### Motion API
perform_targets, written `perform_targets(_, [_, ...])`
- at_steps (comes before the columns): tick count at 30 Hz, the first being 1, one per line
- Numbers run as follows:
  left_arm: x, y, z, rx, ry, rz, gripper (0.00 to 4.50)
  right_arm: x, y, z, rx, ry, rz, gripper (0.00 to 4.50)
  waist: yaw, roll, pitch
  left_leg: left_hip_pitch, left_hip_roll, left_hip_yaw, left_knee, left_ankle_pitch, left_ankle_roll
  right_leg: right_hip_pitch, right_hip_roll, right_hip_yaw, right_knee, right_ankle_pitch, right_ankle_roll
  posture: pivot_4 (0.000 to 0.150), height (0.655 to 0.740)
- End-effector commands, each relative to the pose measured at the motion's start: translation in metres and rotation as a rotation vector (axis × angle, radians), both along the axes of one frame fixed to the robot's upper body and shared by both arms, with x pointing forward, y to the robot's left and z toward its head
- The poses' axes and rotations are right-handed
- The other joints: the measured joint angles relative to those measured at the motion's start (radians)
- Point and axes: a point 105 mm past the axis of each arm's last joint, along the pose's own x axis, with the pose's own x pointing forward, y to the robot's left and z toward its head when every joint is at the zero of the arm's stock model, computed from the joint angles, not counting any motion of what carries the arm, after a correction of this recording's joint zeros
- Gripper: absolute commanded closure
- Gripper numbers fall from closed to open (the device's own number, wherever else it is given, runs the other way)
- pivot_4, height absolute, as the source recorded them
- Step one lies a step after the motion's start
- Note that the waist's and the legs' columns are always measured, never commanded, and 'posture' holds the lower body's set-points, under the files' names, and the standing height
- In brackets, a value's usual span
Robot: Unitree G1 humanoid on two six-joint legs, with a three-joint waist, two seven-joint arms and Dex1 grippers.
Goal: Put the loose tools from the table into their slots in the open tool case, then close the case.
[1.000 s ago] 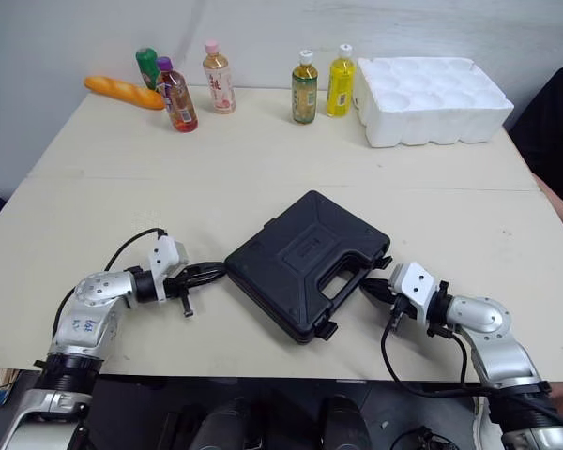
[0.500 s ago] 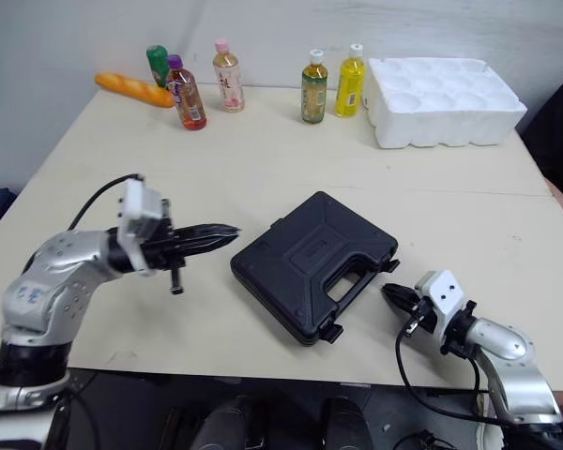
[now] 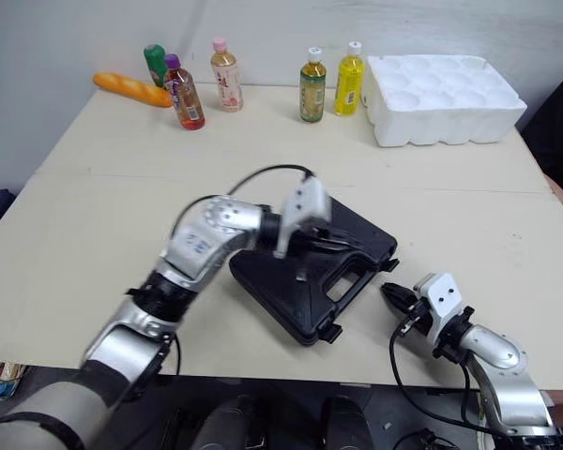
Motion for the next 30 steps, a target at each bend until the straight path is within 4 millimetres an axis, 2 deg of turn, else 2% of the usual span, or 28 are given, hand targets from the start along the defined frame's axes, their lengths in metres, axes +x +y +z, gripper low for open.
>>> perform_targets(1, [0.011, -0.013, 0.001, 0.011, -0.032, 0.060, 4.46, -0.002, -0.007, 0.012, -0.015, -0.053, -0.037, 4.50, 0.000, 0.000, 0.000, 0.000, 0.000, 0.000, 0.000, 0.000, 0.000, 0.000, 0.000, 0.000, 0.000, 0.000, 0.000, 0.150, 0.7400])
perform_targets(6, [0.022, -0.026, -0.012, 0.038, -0.029, 0.104, 4.46, -0.007, -0.007, 0.009, -0.012, -0.050, -0.051, 4.50, -0.003, 0.000, 0.000, 0.000, 0.001, 0.000, -0.001, 0.000, -0.001, -0.001, 0.000, -0.001, 0.000, 0.000, 0.000, 0.150, 0.7400])
perform_targets(8, [0.027, -0.027, -0.023, 0.065, -0.014, 0.126, 4.46, -0.008, -0.005, 0.008, -0.014, -0.054, -0.060, 4.50, -0.002, 0.000, 0.000, 0.000, 0.001, 0.000, -0.001, 0.000, -0.001, -0.001, 0.000, -0.001, 0.000, 0.000, 0.000, 0.150, 0.7400])
perform_targets(10, [0.036, -0.022, -0.041, 0.126, -0.068, 0.165, 4.46, -0.006, -0.006, 0.011, -0.026, -0.074, -0.079, 4.50, -0.001, 0.000, 0.000, 0.000, 0.001, -0.001, -0.001, 0.000, 0.000, 0.000, -0.001, -0.001, 0.000, 0.000, 0.000, 0.150, 0.7400])
perform_targets(12, [0.039, -0.017, -0.060, 0.160, -0.031, 0.182, 4.46, -0.004, -0.005, 0.015, -0.020, -0.082, -0.082, 4.50, -0.001, 0.000, 0.000, 0.000, 0.000, -0.001, -0.001, 0.000, 0.000, 0.000, -0.002, -0.001, 0.000, 0.000, 0.000, 0.150, 0.7400])
perform_targets(19, [0.030, -0.012, -0.104, 0.295, 0.061, 0.178, 4.46, 0.003, -0.004, 0.022, -0.037, -0.093, -0.081, 4.50, -0.001, 0.000, -0.005, 0.002, 0.001, -0.001, -0.001, -0.001, 0.000, 0.002, -0.004, -0.001, -0.001, 0.000, 0.000, 0.150, 0.7400])
perform_targets(25, [0.033, 0.003, -0.123, 0.363, 0.087, 0.233, 4.46, 0.011, -0.001, 0.030, -0.042, -0.112, -0.079, 4.50, -0.002, -0.005, -0.019, 0.003, 0.002, -0.002, -0.001, -0.002, 0.000, 0.003, -0.005, -0.001, -0.002, 0.000, -0.001, 0.150, 0.7400])
perform_targets(30, [0.039, 0.011, -0.122, 0.352, 0.105, 0.279, 4.46, 0.015, 0.005, 0.037, -0.056, -0.125, -0.047, 4.50, -0.006, -0.007, -0.023, 0.009, 0.003, -0.002, -0.001, -0.005, 0.000, 0.011, -0.007, -0.002, -0.004, -0.001, -0.001, 0.150, 0.7400])
